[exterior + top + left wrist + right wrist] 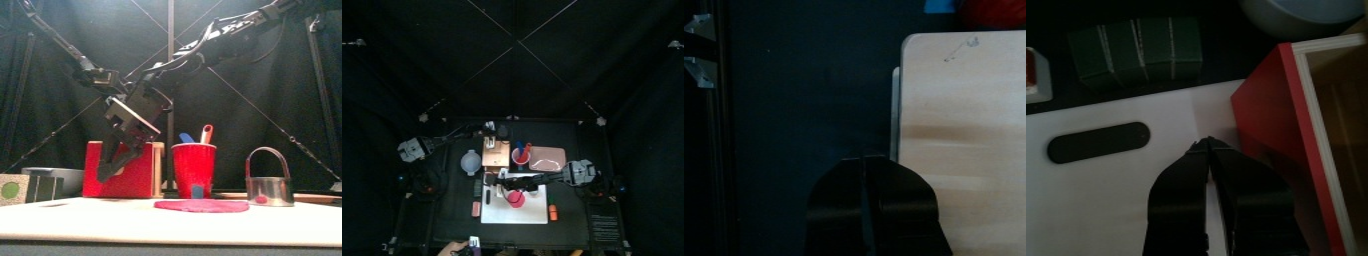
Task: Get the cutter from the drawer then cut the dough then place the extra dough in the bowl
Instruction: Cut the dough
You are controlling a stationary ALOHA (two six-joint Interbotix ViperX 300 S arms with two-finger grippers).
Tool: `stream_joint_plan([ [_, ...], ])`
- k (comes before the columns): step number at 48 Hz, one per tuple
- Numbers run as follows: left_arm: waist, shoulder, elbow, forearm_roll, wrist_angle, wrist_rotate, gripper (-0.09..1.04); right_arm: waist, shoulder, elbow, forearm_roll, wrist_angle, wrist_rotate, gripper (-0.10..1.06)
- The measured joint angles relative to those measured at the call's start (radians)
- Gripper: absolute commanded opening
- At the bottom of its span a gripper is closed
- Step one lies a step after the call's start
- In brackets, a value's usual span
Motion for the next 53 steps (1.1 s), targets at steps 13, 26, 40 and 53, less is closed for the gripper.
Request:
stream_joint_plan([
  [13,0.003,0.0,0.002,0.0,-0.005,-0.002,0.3,-0.037,0.0,-0.003,-0.046,0.017,-0.005,0.16],
  [26,0.005,0.0,0.005,0.0,-0.008,-0.002,0.3,-0.083,0.0,-0.008,-0.078,0.02,-0.003,0.16],
  [40,0.006,0.0,0.006,-0.002,-0.028,-0.008,0.3,-0.084,0.0,-0.034,-0.061,0.023,0.0,0.16],
  [53,0.005,-0.018,0.006,-0.035,-0.049,-0.009,0.3,-0.02,-0.038,-0.049,-0.012,0.072,0.002,0.16],
])
